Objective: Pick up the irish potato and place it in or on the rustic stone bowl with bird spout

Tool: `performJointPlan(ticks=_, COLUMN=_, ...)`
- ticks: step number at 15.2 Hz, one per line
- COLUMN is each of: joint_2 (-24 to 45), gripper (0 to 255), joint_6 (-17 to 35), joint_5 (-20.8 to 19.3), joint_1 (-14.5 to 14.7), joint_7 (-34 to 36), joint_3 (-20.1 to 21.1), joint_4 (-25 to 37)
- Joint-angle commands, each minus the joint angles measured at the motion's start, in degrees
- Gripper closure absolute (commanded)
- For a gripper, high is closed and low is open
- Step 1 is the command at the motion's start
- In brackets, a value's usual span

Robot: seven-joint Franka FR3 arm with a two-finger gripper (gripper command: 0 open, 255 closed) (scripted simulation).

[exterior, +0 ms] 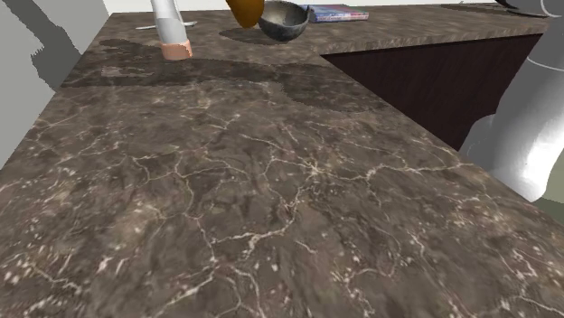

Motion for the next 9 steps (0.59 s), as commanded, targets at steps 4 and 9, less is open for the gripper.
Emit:
performJointPlan(ticks=4, joint_2=-0.71, gripper=255, joint_6=4.46, joint_5=1.6, joint_1=-5.04, joint_7=-6.89, joint_3=-3.56, joint_4=-0.82)
performJointPlan(ticks=9, joint_2=0.36, gripper=255, joint_6=8.16, joint_5=2.38, joint_1=-9.01, joint_7=-12.87, joint_3=-6.76, joint_4=-0.11)
